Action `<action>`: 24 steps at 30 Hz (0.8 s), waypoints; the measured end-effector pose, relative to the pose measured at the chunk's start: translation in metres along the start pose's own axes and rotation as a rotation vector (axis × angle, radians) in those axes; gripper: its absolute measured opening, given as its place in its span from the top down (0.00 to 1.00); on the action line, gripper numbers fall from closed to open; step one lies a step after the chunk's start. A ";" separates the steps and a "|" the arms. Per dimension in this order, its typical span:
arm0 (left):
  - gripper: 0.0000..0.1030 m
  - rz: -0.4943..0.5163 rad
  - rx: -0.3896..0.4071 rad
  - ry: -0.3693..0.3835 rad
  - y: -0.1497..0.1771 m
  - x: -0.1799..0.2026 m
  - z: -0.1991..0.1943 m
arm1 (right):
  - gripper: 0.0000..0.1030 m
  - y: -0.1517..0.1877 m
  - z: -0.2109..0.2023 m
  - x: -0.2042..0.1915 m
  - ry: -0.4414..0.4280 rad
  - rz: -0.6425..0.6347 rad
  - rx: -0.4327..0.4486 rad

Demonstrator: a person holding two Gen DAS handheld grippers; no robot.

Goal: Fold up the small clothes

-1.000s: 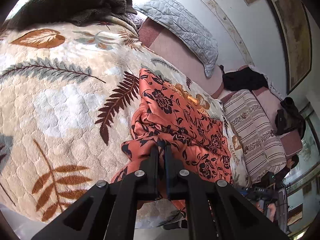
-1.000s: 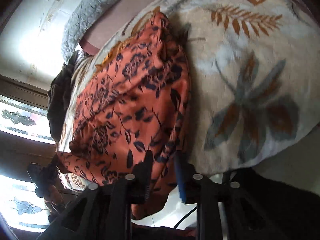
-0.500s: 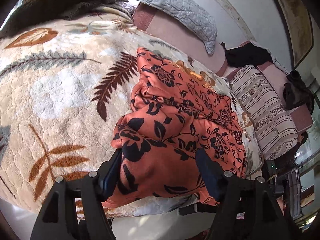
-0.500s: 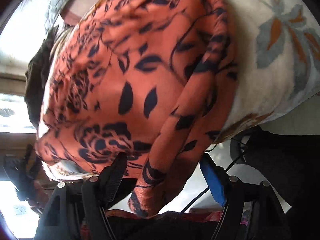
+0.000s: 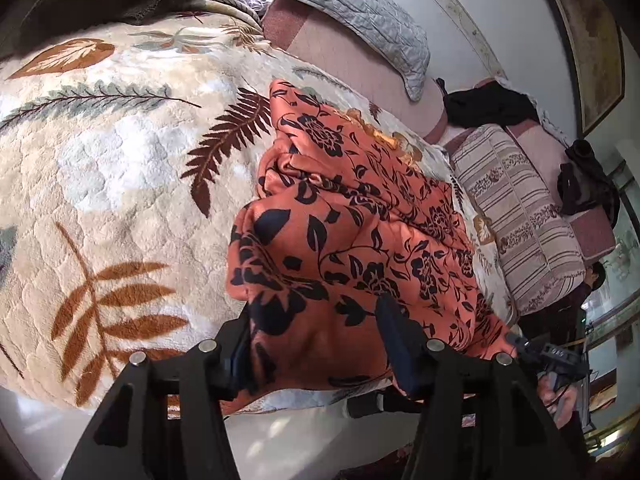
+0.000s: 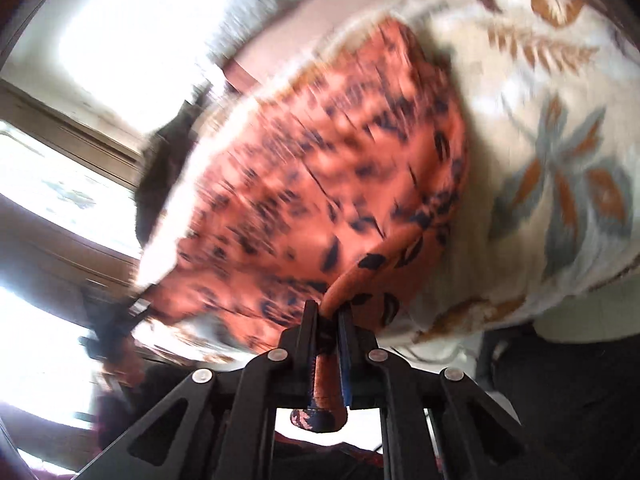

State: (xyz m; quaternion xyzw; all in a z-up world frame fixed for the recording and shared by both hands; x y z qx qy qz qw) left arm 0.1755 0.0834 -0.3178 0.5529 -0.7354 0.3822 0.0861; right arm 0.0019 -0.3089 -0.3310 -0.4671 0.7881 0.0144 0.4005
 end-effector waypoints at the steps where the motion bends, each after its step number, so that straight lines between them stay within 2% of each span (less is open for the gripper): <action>1: 0.45 0.029 -0.008 -0.010 0.002 0.005 0.002 | 0.91 -0.004 -0.010 -0.003 -0.028 -0.001 0.021; 2: 0.50 0.053 -0.014 -0.010 0.005 0.010 0.003 | 0.91 -0.009 -0.019 -0.006 -0.055 0.000 0.041; 3: 0.61 0.067 -0.022 0.006 0.007 0.015 0.005 | 0.91 -0.015 -0.026 -0.011 -0.076 0.005 0.059; 4: 0.85 0.071 -0.036 0.022 0.010 0.019 0.006 | 0.91 -0.019 -0.032 -0.012 -0.093 0.009 0.075; 5: 0.89 0.072 -0.049 0.030 0.013 0.022 0.008 | 0.91 -0.023 -0.037 -0.015 -0.106 0.012 0.090; 6: 0.89 0.081 -0.051 0.011 0.015 0.023 0.010 | 0.91 -0.027 -0.041 -0.015 -0.099 0.011 0.094; 7: 0.89 0.095 -0.055 -0.010 0.016 0.025 0.011 | 0.91 -0.028 -0.038 -0.011 -0.049 0.009 0.071; 9: 0.89 0.121 -0.065 -0.031 0.018 0.029 0.014 | 0.87 -0.019 -0.020 0.000 0.077 0.035 -0.021; 11: 0.86 0.126 -0.080 -0.055 0.020 0.029 0.018 | 0.86 -0.004 -0.008 0.020 0.127 0.117 -0.104; 12: 0.83 0.120 -0.090 -0.050 0.021 0.029 0.019 | 0.78 0.002 -0.001 0.028 0.149 0.149 -0.122; 13: 0.69 0.108 -0.096 -0.044 0.022 0.027 0.020 | 0.71 0.007 0.004 0.036 0.152 0.168 -0.113; 14: 0.47 0.096 -0.097 -0.044 0.022 0.026 0.020 | 0.42 0.012 0.008 0.040 0.141 0.188 -0.096; 15: 0.37 0.087 -0.091 -0.055 0.022 0.024 0.020 | 0.14 0.017 0.012 0.044 0.132 0.218 -0.087; 16: 0.32 0.085 -0.080 -0.067 0.022 0.023 0.019 | 0.12 0.021 0.014 0.047 0.120 0.247 -0.076; 18: 0.32 0.079 -0.075 -0.055 0.021 0.022 0.018 | 0.12 0.023 0.021 0.047 0.079 0.260 -0.072; 19: 0.32 0.076 -0.070 -0.052 0.021 0.022 0.018 | 0.12 0.022 0.025 0.046 0.093 0.249 -0.060; 21: 0.34 0.071 -0.071 -0.057 0.020 0.020 0.019 | 0.12 0.025 0.037 0.046 0.175 0.201 -0.059; 23: 0.56 0.067 -0.084 -0.053 0.021 0.019 0.021 | 0.12 0.032 0.062 0.042 0.210 0.164 -0.111; 24: 0.63 0.069 -0.092 -0.052 0.022 0.019 0.022 | 0.15 0.038 0.076 0.039 0.225 0.143 -0.152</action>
Point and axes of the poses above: each gripper's, at about its wrist camera, not at the fingertips, and z roughly the way its jaws point, x to its right, y to its underside, the point moved 7 cm from there along z, roughly the way its jaws point, and after that the axes turned 1 degree about z, right-handed, at the moved point
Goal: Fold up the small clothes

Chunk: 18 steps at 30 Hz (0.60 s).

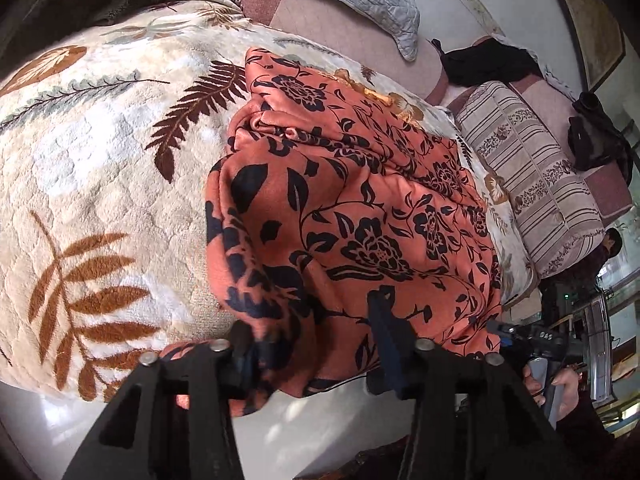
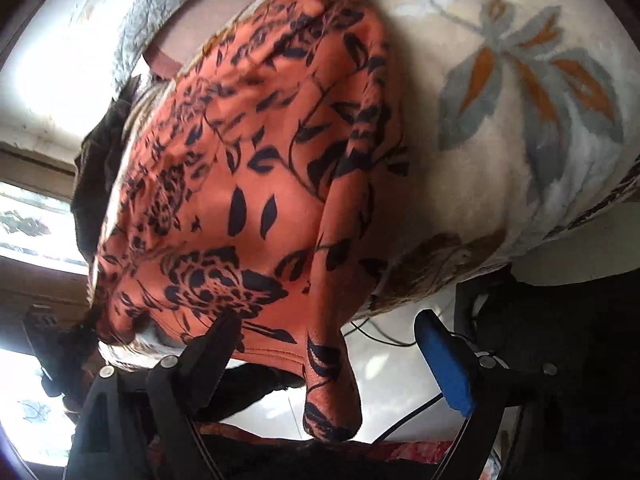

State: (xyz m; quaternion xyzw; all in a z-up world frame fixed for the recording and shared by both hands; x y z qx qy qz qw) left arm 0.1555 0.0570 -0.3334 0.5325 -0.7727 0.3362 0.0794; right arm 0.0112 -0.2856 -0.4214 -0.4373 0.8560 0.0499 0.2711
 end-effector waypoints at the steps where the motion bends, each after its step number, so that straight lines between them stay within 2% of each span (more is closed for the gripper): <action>1: 0.74 0.004 -0.010 0.003 0.001 0.000 0.002 | 0.21 0.005 0.012 -0.004 0.011 -0.024 -0.032; 2: 0.85 0.007 -0.022 0.006 0.003 0.000 0.003 | 0.60 0.009 0.022 -0.006 0.007 -0.037 -0.056; 3: 0.88 0.010 -0.030 0.008 0.005 0.000 0.004 | 0.96 0.013 0.029 -0.006 0.002 -0.040 -0.085; 6: 0.91 0.019 -0.013 0.048 0.005 0.002 -0.002 | 0.96 0.012 0.015 -0.013 -0.063 -0.051 -0.050; 10: 0.93 0.030 0.057 0.154 -0.003 0.013 -0.022 | 0.96 -0.007 -0.055 -0.042 -0.226 -0.147 0.111; 14: 0.93 0.022 0.111 0.212 -0.022 0.023 -0.041 | 0.96 -0.047 -0.127 -0.055 -0.385 -0.128 0.284; 18: 0.94 -0.051 0.189 0.262 -0.067 0.026 -0.060 | 0.96 -0.101 -0.165 -0.057 -0.425 -0.100 0.414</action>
Point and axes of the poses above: each gripper's, at about its wrist camera, not at the fingertips, and z roughly the way its jaws point, x to its right, y to its underside, the point moved 7 cm from there along z, roughly the way its jaws point, and after that the axes turned 1 degree about z, right-handed, at the moved point
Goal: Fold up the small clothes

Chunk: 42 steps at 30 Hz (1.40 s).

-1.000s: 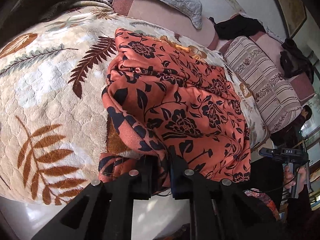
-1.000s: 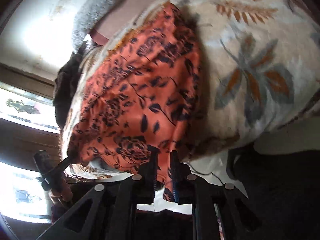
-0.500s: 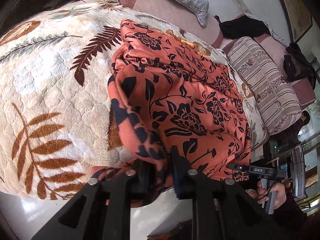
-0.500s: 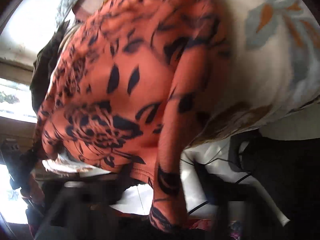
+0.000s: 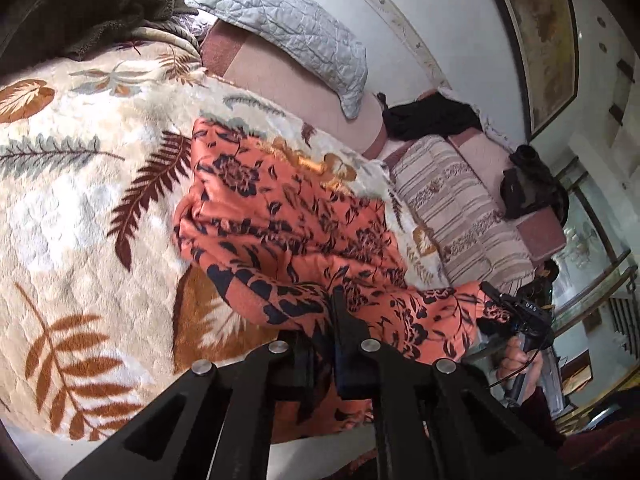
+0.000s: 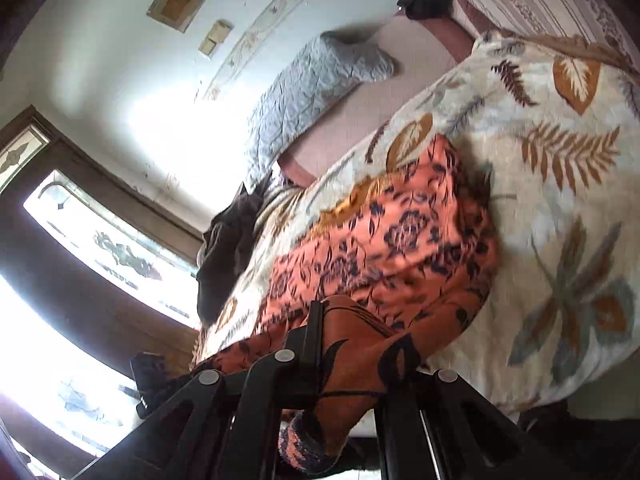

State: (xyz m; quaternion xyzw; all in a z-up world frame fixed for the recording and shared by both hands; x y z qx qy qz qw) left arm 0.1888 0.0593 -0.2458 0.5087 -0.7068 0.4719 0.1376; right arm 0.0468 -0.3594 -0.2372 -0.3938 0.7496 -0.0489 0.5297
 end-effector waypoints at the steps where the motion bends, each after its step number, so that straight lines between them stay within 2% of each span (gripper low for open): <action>1: 0.94 -0.022 0.026 0.008 -0.014 0.001 0.000 | 0.96 -0.016 0.003 0.002 -0.008 0.015 0.021; 5: 0.93 -0.073 0.113 -0.045 -0.067 -0.005 0.009 | 0.96 -0.071 0.030 0.014 -0.021 0.071 0.083; 7: 0.93 -0.133 0.140 -0.043 -0.086 -0.014 0.019 | 0.96 -0.091 0.051 0.024 -0.040 0.110 0.094; 12: 0.93 -0.273 0.187 -0.047 -0.113 -0.048 0.055 | 0.96 -0.126 0.095 0.044 -0.059 0.159 0.112; 17: 0.93 -0.380 0.186 -0.086 -0.118 -0.090 0.089 | 0.96 -0.139 0.139 0.070 -0.061 0.213 0.093; 19: 0.93 -0.394 0.169 -0.128 -0.118 -0.101 0.101 | 0.93 -0.140 0.156 0.080 -0.036 0.228 0.076; 25: 0.93 -0.417 0.121 -0.233 -0.120 -0.127 0.128 | 0.92 -0.144 0.204 0.114 0.051 0.296 -0.008; 27: 0.92 -0.441 0.109 -0.239 -0.121 -0.133 0.135 | 0.91 -0.147 0.214 0.123 0.055 0.334 -0.031; 29: 0.89 -0.449 0.130 -0.213 -0.126 -0.134 0.136 | 0.90 -0.150 0.221 0.133 0.011 0.396 -0.058; 31: 0.86 -0.450 0.166 -0.185 -0.131 -0.133 0.131 | 0.84 -0.152 0.223 0.145 -0.085 0.498 -0.069; 32: 0.84 -0.454 0.185 -0.166 -0.133 -0.132 0.128 | 0.75 -0.154 0.221 0.149 -0.150 0.553 -0.060; 33: 0.81 -0.463 0.206 -0.141 -0.134 -0.132 0.125 | 0.53 -0.155 0.218 0.155 -0.213 0.614 -0.037; 35: 0.70 -0.488 0.233 -0.110 -0.135 -0.135 0.123 | 0.17 -0.161 0.201 0.164 -0.295 0.691 0.056; 36: 0.69 -0.507 0.240 -0.099 -0.134 -0.136 0.121 | 0.16 -0.163 0.192 0.167 -0.313 0.704 0.096; 39: 0.69 -0.536 0.289 -0.075 -0.133 -0.136 0.111 | 0.15 -0.164 0.174 0.165 -0.325 0.681 0.107; 42: 0.61 -0.472 0.347 -0.063 -0.139 -0.119 0.098 | 0.15 -0.154 0.165 0.143 -0.257 0.562 0.070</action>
Point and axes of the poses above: each gripper's, at about its wrist camera, not at the fingertips, and z roughly the way its jaws point, x to its right, y to its underside, the point moved 7 cm from there along z, roughly the way its jaws point, and after that the axes turned 1 degree about z, right-handed, at the moved point
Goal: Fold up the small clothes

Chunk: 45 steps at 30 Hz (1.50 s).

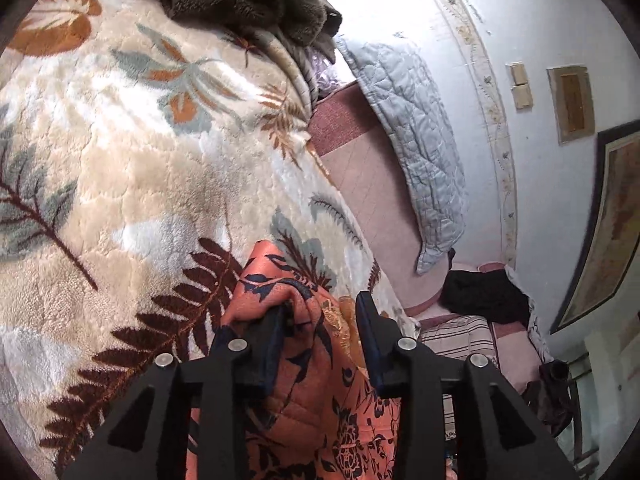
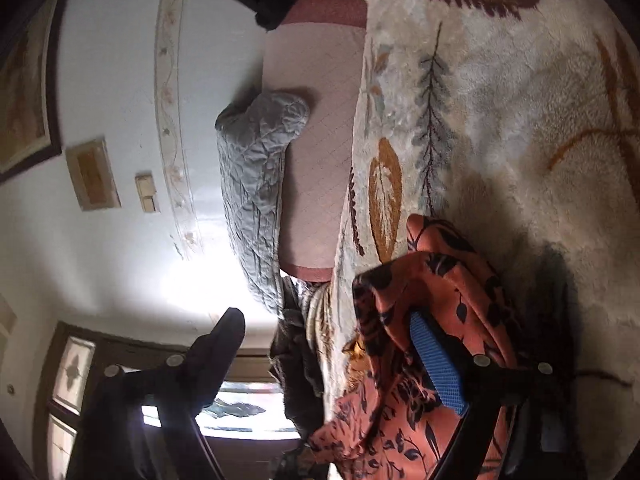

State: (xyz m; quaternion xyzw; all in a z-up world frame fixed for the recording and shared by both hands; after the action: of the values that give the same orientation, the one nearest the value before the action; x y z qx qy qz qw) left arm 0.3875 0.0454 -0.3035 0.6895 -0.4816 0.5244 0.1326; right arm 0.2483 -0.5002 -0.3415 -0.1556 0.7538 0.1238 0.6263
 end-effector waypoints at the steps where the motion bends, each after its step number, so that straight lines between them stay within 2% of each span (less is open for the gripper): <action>1: 0.57 0.029 0.026 -0.008 0.000 0.006 -0.005 | 0.16 0.009 0.000 -0.005 0.031 -0.042 -0.021; 4: 0.51 0.138 0.102 -0.050 0.009 0.027 -0.024 | 0.25 0.042 0.005 -0.016 0.141 -0.163 -0.071; 6: 0.45 0.232 0.148 -0.103 0.019 0.040 -0.041 | 0.42 0.061 0.008 -0.019 0.209 -0.244 -0.101; 7: 0.44 0.286 0.162 -0.118 0.025 0.048 -0.048 | 0.47 0.070 0.010 -0.020 0.243 -0.284 -0.117; 8: 0.43 0.341 0.153 -0.121 0.032 0.055 -0.053 | 0.60 0.079 0.012 -0.019 0.281 -0.322 -0.135; 9: 0.43 0.401 0.125 -0.111 0.040 0.063 -0.055 | 0.64 0.088 0.014 -0.017 0.321 -0.359 -0.155; 11: 0.43 0.505 0.075 -0.090 0.056 0.074 -0.056 | 0.64 0.104 0.015 -0.011 0.379 -0.405 -0.185; 13: 0.44 0.571 -0.040 -0.041 0.079 0.080 -0.048 | 0.64 0.119 0.018 -0.005 0.416 -0.432 -0.226; 15: 0.44 0.609 -0.148 -0.004 0.104 0.085 -0.037 | 0.65 0.134 0.030 -0.001 0.430 -0.458 -0.273; 19: 0.44 0.730 -0.271 0.049 0.148 0.105 -0.019 | 0.64 0.161 0.064 0.004 0.437 -0.499 -0.379; 25: 0.44 0.779 -0.375 0.004 0.174 0.101 0.011 | 0.65 0.193 0.133 0.006 0.441 -0.580 -0.511; 27: 0.44 0.804 -0.397 0.003 0.180 0.100 0.016 | 0.65 0.188 0.152 0.002 0.406 -0.567 -0.506; 30: 0.44 0.811 -0.448 0.023 0.188 0.100 0.028 | 0.64 0.155 0.167 -0.022 0.261 -0.489 -0.362; 32: 0.44 0.821 -0.441 -0.004 0.184 0.099 0.040 | 0.62 0.130 0.171 -0.032 0.224 -0.462 -0.268; 35: 0.44 0.790 -0.425 -0.061 0.167 0.090 0.062 | 0.62 0.111 0.173 -0.031 0.191 -0.427 -0.232; 38: 0.44 0.747 -0.335 -0.149 0.131 0.077 0.077 | 0.62 0.105 0.167 -0.031 0.188 -0.431 -0.239; 42: 0.44 0.571 -0.182 -0.207 0.066 0.052 0.083 | 0.62 0.099 0.153 -0.035 0.220 -0.462 -0.277; 45: 0.44 0.576 -0.098 -0.308 0.028 0.034 0.094 | 0.62 0.097 0.140 -0.024 0.296 -0.488 -0.346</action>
State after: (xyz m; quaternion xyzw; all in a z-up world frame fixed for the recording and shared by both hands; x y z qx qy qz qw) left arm 0.4199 -0.0512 -0.3223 0.5889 -0.6960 0.4061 -0.0625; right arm 0.3418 -0.3558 -0.3450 -0.4517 0.7449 0.0724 0.4856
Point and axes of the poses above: each gripper's, at about its wrist camera, not at the fingertips, and z roughly the way its jaws point, x to its right, y to its underside, the point moved 7 cm from there along z, roughly the way its jaws point, and after that the axes turned 1 degree about z, right-handed, at the moved point
